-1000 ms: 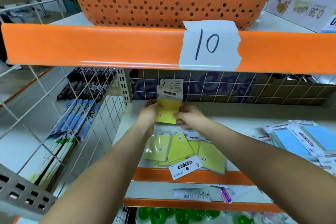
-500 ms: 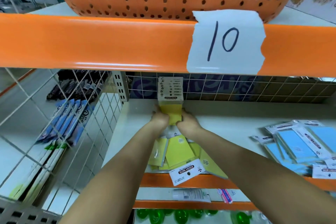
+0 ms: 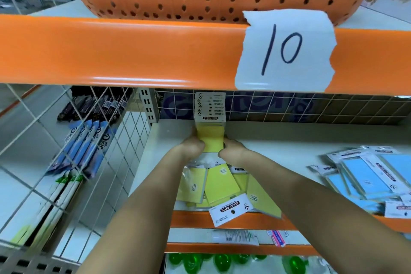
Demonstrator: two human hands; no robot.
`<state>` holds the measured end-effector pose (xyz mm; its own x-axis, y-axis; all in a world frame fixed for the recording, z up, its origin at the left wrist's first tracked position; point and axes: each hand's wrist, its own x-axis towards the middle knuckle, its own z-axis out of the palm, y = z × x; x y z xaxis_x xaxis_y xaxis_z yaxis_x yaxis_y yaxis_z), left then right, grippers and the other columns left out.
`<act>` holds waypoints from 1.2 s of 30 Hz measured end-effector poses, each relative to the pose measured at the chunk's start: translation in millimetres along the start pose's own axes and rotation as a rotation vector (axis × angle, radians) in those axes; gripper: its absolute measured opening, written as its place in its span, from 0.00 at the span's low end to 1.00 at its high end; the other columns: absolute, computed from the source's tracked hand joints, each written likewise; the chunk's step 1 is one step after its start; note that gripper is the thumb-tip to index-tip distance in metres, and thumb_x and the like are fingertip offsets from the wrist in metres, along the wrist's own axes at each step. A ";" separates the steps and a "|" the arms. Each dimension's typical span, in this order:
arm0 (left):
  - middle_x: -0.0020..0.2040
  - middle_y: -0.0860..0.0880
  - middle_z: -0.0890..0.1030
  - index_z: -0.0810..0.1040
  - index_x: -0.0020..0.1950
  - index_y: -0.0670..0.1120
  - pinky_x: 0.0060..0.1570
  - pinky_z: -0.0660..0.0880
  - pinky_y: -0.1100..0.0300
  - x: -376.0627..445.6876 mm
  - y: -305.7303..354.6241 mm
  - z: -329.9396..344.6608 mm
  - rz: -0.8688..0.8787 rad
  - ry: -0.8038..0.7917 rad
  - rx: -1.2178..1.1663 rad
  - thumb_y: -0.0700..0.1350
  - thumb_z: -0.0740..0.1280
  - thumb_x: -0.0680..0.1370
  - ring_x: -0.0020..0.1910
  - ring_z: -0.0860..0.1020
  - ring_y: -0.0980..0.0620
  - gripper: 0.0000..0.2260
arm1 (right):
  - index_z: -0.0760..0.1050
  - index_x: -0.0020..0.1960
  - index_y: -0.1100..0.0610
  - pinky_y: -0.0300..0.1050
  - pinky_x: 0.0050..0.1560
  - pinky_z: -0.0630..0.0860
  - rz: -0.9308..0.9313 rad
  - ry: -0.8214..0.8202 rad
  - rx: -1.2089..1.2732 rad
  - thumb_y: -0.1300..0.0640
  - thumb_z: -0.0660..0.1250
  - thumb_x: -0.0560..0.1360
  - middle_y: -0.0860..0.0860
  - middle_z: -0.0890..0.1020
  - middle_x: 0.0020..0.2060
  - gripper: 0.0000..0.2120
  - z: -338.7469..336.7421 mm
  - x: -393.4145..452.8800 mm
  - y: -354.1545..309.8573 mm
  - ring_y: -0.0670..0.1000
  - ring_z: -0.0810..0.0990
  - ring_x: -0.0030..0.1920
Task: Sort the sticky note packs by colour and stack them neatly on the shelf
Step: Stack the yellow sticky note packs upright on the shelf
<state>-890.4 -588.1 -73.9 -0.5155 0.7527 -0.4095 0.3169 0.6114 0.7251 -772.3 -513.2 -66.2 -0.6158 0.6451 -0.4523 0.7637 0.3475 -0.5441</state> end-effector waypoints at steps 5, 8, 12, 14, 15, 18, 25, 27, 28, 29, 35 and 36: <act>0.45 0.50 0.73 0.43 0.79 0.50 0.32 0.65 0.63 -2.6 -4.2 -1.2 -0.027 0.031 -0.048 0.37 0.57 0.79 0.37 0.69 0.52 0.33 | 0.59 0.74 0.60 0.42 0.33 0.66 0.037 -0.001 0.051 0.65 0.57 0.77 0.54 0.71 0.46 0.26 0.2 0.2 2.0 0.51 0.69 0.38; 0.63 0.45 0.74 0.45 0.79 0.47 0.35 0.68 0.64 -9.7 -4.1 -2.4 -0.059 0.086 -0.099 0.40 0.58 0.79 0.38 0.70 0.54 0.32 | 0.44 0.79 0.57 0.39 0.27 0.63 0.057 0.037 0.091 0.64 0.57 0.77 0.52 0.70 0.42 0.34 -3.5 -2.8 3.7 0.48 0.67 0.33; 0.63 0.41 0.74 0.58 0.75 0.43 0.46 0.69 0.59 -22.5 -6.5 -12.6 -0.084 0.221 -0.093 0.42 0.60 0.79 0.57 0.75 0.42 0.25 | 0.58 0.74 0.57 0.46 0.38 0.75 -0.060 0.185 0.048 0.61 0.58 0.77 0.57 0.73 0.60 0.26 0.2 -19.5 9.4 0.58 0.77 0.45; 0.58 0.42 0.76 0.69 0.67 0.41 0.43 0.69 0.60 -29.9 -8.4 -20.4 -0.068 0.197 -0.008 0.41 0.59 0.79 0.55 0.76 0.42 0.16 | 0.68 0.62 0.57 0.48 0.44 0.76 -0.141 0.242 -0.039 0.60 0.59 0.76 0.55 0.73 0.56 0.14 2.4 -28.9 11.6 0.59 0.77 0.48; 0.51 0.43 0.77 0.74 0.56 0.41 0.39 0.67 0.61 -34.3 -10.5 -24.2 -0.055 0.163 0.042 0.39 0.58 0.78 0.47 0.77 0.44 0.09 | 0.70 0.58 0.56 0.46 0.45 0.74 -0.163 0.242 -0.063 0.60 0.59 0.76 0.54 0.74 0.54 0.10 2.9 -33.5 10.9 0.58 0.76 0.48; 0.34 0.45 0.68 0.66 0.34 0.44 0.30 0.60 0.61 -48.8 -15.5 -29.6 -0.054 0.040 0.129 0.41 0.61 0.71 0.31 0.65 0.48 0.07 | 0.76 0.49 0.56 0.45 0.42 0.74 -0.169 0.201 -0.030 0.59 0.59 0.76 0.54 0.79 0.46 0.08 5.2 -48.0 4.0 0.56 0.78 0.45; 0.37 0.42 0.70 0.68 0.45 0.41 0.28 0.67 0.61 -71.0 -30.4 -18.3 -0.224 0.034 0.151 0.41 0.60 0.76 0.30 0.68 0.46 0.04 | 0.78 0.42 0.65 0.46 0.39 0.81 -0.047 -0.015 0.073 0.50 0.69 0.75 0.59 0.82 0.34 0.16 30.0 -66.2 -11.9 0.54 0.81 0.32; 0.38 0.40 0.73 0.70 0.43 0.40 0.32 0.71 0.58 -77.8 -31.5 -14.1 -0.262 0.010 0.149 0.41 0.61 0.76 0.32 0.71 0.44 0.05 | 0.77 0.42 0.64 0.46 0.40 0.82 -0.021 0.012 0.100 0.50 0.70 0.74 0.57 0.80 0.30 0.15 36.7 -66.2 -16.2 0.53 0.81 0.30; 0.38 0.40 0.73 0.70 0.43 0.40 0.33 0.72 0.57 -79.5 -32.1 -12.7 -0.274 0.004 0.131 0.41 0.61 0.76 0.32 0.72 0.44 0.05 | 0.76 0.41 0.63 0.46 0.40 0.82 -0.004 0.017 0.119 0.52 0.71 0.73 0.56 0.79 0.28 0.14 39.9 -65.4 -18.5 0.53 0.81 0.29; 0.38 0.40 0.73 0.70 0.43 0.40 0.32 0.72 0.57 -81.2 -32.8 -11.7 -0.275 0.002 0.105 0.41 0.62 0.75 0.33 0.72 0.44 0.05 | 0.75 0.40 0.63 0.46 0.39 0.82 0.013 0.017 0.146 0.53 0.72 0.72 0.55 0.79 0.27 0.13 42.6 -63.8 -20.7 0.53 0.80 0.29; 0.37 0.44 0.71 0.68 0.48 0.41 0.29 0.67 0.64 -87.0 -34.7 -12.0 -0.212 0.046 -0.098 0.39 0.63 0.75 0.31 0.70 0.49 0.05 | 0.70 0.48 0.58 0.49 0.41 0.80 0.021 -0.009 0.301 0.56 0.72 0.73 0.56 0.76 0.36 0.11 46.0 -61.3 -22.4 0.56 0.78 0.35; 0.38 0.45 0.71 0.68 0.49 0.42 0.28 0.66 0.64 -88.5 -32.6 -13.8 -0.190 0.060 -0.125 0.39 0.63 0.76 0.32 0.70 0.50 0.05 | 0.70 0.57 0.58 0.47 0.38 0.80 0.018 -0.023 0.342 0.57 0.71 0.74 0.56 0.76 0.39 0.16 43.5 -60.9 -20.3 0.55 0.78 0.36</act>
<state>-866.1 -678.0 -53.6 -0.6038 0.6090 -0.5144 0.1107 0.7030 0.7025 -758.8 -589.1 -58.4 -0.6103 0.6322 -0.4774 0.6674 0.0856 -0.7397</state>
